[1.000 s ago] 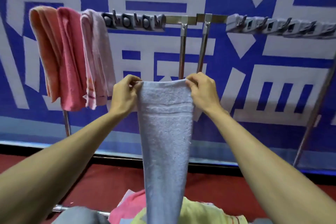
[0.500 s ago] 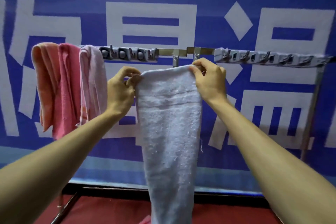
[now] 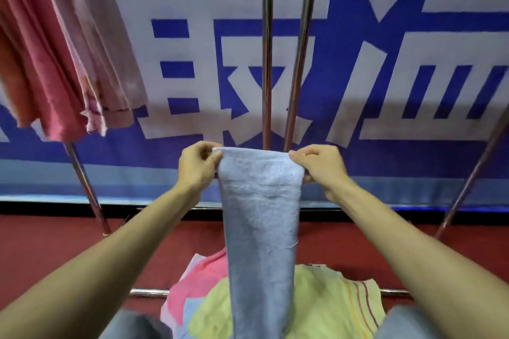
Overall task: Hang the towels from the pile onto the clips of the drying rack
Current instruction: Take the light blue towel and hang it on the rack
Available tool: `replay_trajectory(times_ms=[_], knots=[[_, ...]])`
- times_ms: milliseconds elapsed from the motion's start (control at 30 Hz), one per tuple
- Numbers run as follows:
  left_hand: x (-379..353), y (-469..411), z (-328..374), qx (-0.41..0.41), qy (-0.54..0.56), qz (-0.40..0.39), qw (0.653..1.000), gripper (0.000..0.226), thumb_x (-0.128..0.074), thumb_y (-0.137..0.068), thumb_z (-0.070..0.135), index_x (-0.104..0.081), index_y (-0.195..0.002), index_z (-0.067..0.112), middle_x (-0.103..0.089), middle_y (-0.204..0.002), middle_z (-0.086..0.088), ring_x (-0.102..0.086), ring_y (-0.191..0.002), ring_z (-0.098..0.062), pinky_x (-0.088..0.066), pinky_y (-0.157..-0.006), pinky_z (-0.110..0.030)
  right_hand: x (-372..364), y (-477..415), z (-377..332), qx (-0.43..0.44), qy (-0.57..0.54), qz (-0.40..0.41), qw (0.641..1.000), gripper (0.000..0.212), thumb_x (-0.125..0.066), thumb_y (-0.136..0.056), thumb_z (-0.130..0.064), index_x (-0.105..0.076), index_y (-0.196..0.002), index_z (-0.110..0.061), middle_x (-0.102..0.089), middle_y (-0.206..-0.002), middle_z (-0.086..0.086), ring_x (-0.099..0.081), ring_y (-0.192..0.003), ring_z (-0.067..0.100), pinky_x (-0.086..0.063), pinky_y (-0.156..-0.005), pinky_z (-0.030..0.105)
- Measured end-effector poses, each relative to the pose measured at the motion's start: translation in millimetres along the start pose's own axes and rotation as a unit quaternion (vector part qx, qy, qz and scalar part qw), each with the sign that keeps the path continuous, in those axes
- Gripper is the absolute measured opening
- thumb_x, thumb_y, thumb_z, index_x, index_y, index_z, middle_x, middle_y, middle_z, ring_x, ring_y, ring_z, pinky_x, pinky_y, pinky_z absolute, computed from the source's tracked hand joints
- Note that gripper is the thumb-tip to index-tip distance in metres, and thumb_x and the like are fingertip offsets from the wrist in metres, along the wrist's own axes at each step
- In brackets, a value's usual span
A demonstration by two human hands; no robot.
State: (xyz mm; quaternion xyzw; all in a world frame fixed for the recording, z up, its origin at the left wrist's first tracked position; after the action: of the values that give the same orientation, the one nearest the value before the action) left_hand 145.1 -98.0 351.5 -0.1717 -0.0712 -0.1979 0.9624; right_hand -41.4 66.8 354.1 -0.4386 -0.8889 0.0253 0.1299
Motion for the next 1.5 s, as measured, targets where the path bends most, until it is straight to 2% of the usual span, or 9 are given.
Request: replay_trajectory(times_ms=[100, 300, 600, 933, 1133, 1233, 1333, 1400, 1500], knots=[[-19.1, 26.9, -51.0, 0.12, 0.067, -0.001, 0.99, 0.011, -0.058, -0.09, 0.002, -0.068, -0.092, -0.001, -0.061, -0.059, 0.002, -0.056, -0.051, -0.004, -0.051, -0.048, -0.017, -19.6, 15.7, 48.7, -0.098, -0.076, -0.04, 0.991, 0.017, -0.069, -0.087, -0.016, -0.066, -0.075, -0.004, -0.064, -0.069, 0.01, -0.061, -0.058, 0.019, -0.058, -0.053, 0.032], [-50.9, 72.4, -98.4, 0.299, 0.237, -0.046, 0.923, 0.018, -0.054, -0.093, 0.002, -0.061, -0.077, 0.005, -0.056, -0.048, 0.001, -0.052, -0.043, -0.009, -0.049, -0.047, -0.02, -47.6, 27.7, 93.1, -0.186, -0.113, -0.086, 0.972, 0.014, -0.06, -0.093, -0.014, -0.065, -0.087, -0.002, -0.066, -0.079, 0.015, -0.065, -0.064, 0.024, -0.06, -0.058, 0.031], [-57.1, 69.6, -82.6, 0.218, 0.172, -0.058, 0.959, 0.011, -0.063, -0.09, 0.008, -0.071, -0.095, 0.003, -0.072, -0.093, -0.012, -0.064, -0.076, -0.018, -0.053, -0.068, -0.03, -67.6, 37.2, 89.1, -0.179, -0.09, -0.121, 0.972, 0.02, -0.05, -0.096, -0.01, -0.065, -0.097, 0.004, -0.064, -0.081, 0.017, -0.07, -0.064, 0.022, -0.058, -0.055, 0.025], [-66.2, 87.1, -83.7, 0.12, 0.042, -0.071, 0.989, 0.032, -0.083, -0.064, 0.004, -0.073, -0.094, 0.012, -0.074, -0.083, -0.005, -0.069, -0.077, -0.015, -0.057, -0.08, -0.034, -66.3, 56.2, 79.1, -0.167, -0.09, -0.147, 0.971, 0.027, -0.048, -0.093, -0.004, -0.068, -0.076, -0.009, -0.062, -0.053, -0.002, -0.064, -0.052, 0.012, -0.059, -0.067, 0.028], [-64.6, 90.1, -78.1, 0.121, 0.059, -0.131, 0.982, 0.073, -0.045, -0.072, -0.025, -0.045, -0.135, 0.012, -0.074, -0.096, -0.004, -0.065, -0.074, -0.016, -0.049, -0.066, -0.027, -57.6, 54.5, 77.8, -0.151, -0.073, -0.147, 0.975, 0.02, -0.057, -0.094, -0.016, -0.069, -0.085, -0.003, -0.071, -0.075, 0.011, -0.071, -0.069, 0.021, -0.06, -0.073, 0.031], [-60.4, 93.2, -69.3, 0.105, 0.05, -0.164, 0.98, 0.085, -0.031, -0.069, -0.03, -0.039, -0.14, 0.016, -0.073, -0.106, -0.005, -0.052, -0.086, -0.039, -0.048, -0.06, -0.044, -54.1, 55.3, 77.2, -0.102, -0.042, -0.139, 0.984, 0.012, -0.072, -0.084, -0.019, -0.072, -0.082, -0.007, -0.07, -0.071, 0.005, -0.067, -0.066, 0.011, -0.06, -0.07, 0.026], [-57.9, 93.7, -65.9, 0.114, 0.09, -0.202, 0.968, 0.085, -0.029, -0.071, -0.032, -0.032, -0.143, 0.013, -0.071, -0.111, -0.011, -0.055, -0.052, -0.025, -0.04, -0.048, -0.022, -48.3, 54.7, 75.8, -0.081, -0.033, -0.12, 0.989, 0.004, -0.073, -0.081, -0.01, -0.072, -0.08, -0.007, -0.071, -0.075, 0.011, -0.067, -0.069, 0.014, -0.06, -0.069, 0.026], [-53.4, 87.4, -64.8, 0.135, 0.134, -0.214, 0.958, 0.079, -0.035, -0.077, -0.029, -0.026, -0.144, 0.012, -0.071, -0.108, -0.011, -0.061, -0.068, -0.005, -0.039, -0.066, -0.017, -45.9, 52.6, 71.2, -0.07, -0.03, -0.13, 0.989, 0.004, -0.067, -0.086, -0.006, -0.071, -0.085, -0.004, -0.07, -0.077, 0.013, -0.066, -0.07, 0.015, -0.06, -0.069, 0.025], [-44.6, 78.1, -62.1, 0.134, 0.162, -0.182, 0.961, 0.064, -0.048, -0.085, -0.019, -0.031, -0.14, 0.01, -0.069, -0.105, -0.01, -0.058, -0.093, -0.014, -0.046, -0.077, -0.012, -42.2, 51.7, 64.4, -0.027, -0.005, -0.172, 0.985, 0.01, -0.06, -0.09, -0.002, -0.069, -0.094, -0.003, -0.069, -0.071, 0.006, -0.062, -0.064, 0.01, -0.057, -0.068, 0.023]])
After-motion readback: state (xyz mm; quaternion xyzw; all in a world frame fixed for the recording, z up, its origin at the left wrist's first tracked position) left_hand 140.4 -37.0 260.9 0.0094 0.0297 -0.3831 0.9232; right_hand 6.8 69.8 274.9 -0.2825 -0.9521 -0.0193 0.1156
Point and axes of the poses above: each hand's wrist, its own y-axis away from the middle knuckle, its own x-axis out of the back of the hand, z = x × y, the point moved 3 cm from there along -y, towards the middle knuckle
